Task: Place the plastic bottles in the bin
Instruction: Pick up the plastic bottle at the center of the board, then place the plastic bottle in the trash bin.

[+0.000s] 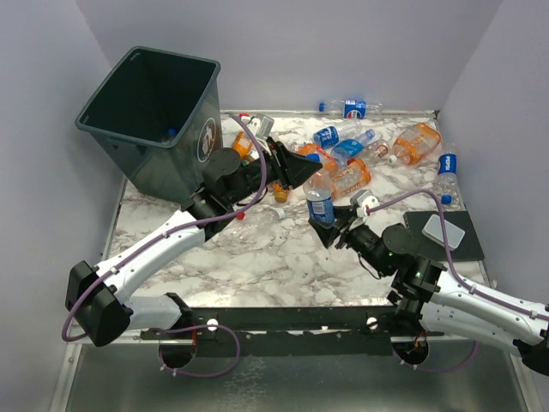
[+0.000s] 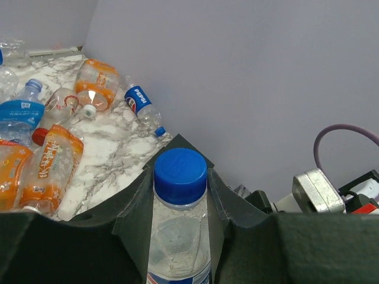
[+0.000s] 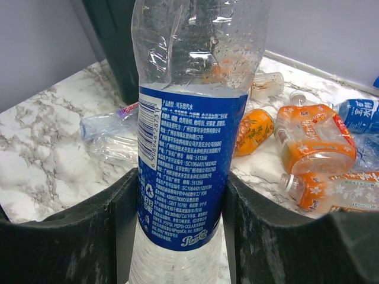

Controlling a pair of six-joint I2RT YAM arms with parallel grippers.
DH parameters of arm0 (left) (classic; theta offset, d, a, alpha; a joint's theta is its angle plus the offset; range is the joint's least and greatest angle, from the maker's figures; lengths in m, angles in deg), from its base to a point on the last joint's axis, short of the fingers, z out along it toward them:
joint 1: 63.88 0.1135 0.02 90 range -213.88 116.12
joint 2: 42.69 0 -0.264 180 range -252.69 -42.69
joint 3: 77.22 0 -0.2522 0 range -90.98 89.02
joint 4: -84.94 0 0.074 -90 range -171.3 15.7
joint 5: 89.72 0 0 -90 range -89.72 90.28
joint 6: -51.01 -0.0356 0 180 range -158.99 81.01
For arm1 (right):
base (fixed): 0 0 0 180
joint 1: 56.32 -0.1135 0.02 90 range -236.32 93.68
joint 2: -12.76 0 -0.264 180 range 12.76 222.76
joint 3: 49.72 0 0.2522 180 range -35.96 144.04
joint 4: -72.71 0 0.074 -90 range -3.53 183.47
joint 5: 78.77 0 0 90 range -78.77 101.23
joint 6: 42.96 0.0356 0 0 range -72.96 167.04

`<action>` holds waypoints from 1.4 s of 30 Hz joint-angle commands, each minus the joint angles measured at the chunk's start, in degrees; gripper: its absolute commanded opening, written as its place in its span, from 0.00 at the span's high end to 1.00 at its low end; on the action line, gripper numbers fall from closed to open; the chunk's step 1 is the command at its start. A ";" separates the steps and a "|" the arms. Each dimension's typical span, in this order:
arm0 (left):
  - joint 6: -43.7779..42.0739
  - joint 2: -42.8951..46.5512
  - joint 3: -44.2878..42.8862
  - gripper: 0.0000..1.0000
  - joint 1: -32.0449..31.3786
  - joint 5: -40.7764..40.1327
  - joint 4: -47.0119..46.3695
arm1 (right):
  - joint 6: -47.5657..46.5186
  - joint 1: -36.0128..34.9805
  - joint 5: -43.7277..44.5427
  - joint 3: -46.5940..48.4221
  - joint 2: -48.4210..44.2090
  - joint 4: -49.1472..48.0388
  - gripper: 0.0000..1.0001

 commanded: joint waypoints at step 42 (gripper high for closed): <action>-41.56 16.47 -9.22 1.00 -0.41 -42.18 5.68 | 17.36 -0.50 -2.42 14.91 2.68 14.53 0.00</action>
